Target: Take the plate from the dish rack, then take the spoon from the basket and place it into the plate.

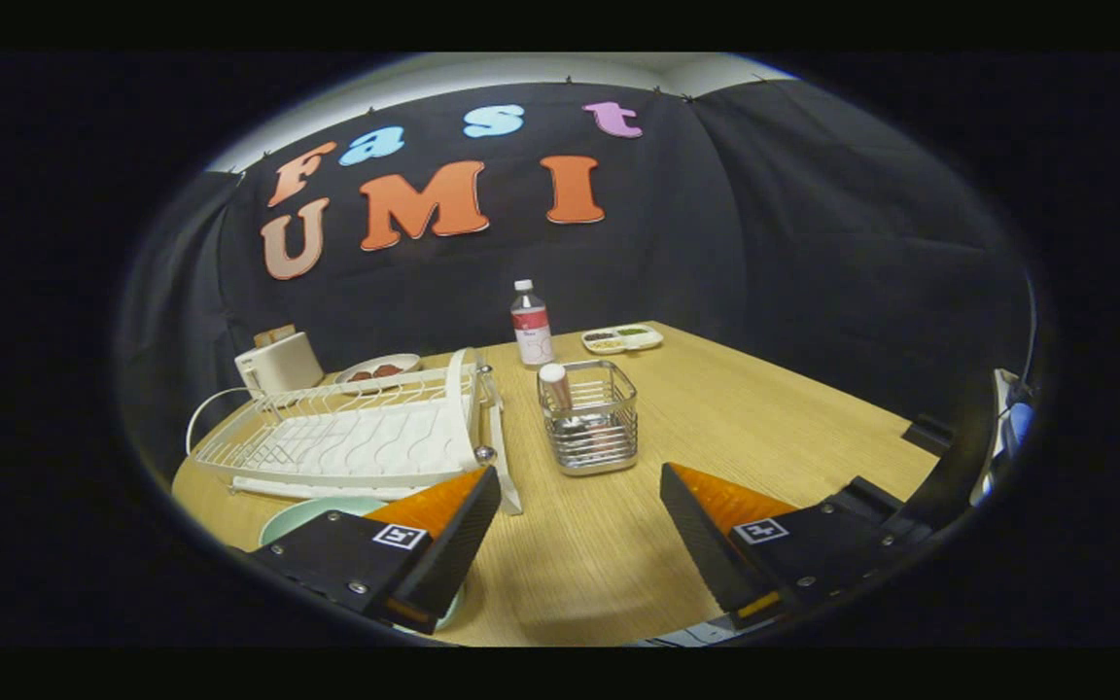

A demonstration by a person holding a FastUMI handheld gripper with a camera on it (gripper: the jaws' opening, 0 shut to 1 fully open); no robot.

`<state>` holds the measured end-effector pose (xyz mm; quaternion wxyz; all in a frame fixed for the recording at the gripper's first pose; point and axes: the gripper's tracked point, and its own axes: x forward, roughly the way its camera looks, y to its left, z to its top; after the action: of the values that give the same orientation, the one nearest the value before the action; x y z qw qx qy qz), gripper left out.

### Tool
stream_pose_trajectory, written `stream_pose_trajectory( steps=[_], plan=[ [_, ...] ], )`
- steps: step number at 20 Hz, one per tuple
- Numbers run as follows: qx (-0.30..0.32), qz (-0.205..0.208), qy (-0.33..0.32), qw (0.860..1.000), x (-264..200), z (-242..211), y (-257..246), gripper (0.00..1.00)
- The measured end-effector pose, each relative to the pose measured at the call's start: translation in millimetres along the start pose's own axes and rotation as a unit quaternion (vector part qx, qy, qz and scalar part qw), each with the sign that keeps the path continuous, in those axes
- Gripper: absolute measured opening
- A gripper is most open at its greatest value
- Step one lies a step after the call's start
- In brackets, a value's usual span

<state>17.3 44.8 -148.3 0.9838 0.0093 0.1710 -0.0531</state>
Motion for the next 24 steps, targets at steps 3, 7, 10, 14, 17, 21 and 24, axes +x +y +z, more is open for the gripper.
stream_pose_trajectory(
  steps=[3, 7, 10, 14, 17, 21, 24],
  plan=[
    [-0.022, 0.0, -0.027, 0.999, 12, 12, 1, 0.97],
    [-0.013, 0.017, -0.067, 0.998, 20, 37, 11, 0.85],
    [-0.017, 0.015, -0.084, 0.996, 29, 48, 13, 0.66],
    [-0.027, 0.006, -0.083, 0.996, 39, 48, 17, 0.41],
    [-0.025, 0.0, -0.083, 0.996, 44, 47, 15, 0.25],
    [-0.022, -0.001, -0.089, 0.996, 45, 48, 16, 0.1],
    [-0.024, 0.006, -0.087, 0.996, 43, 49, 17, 0.09]
  ],
)
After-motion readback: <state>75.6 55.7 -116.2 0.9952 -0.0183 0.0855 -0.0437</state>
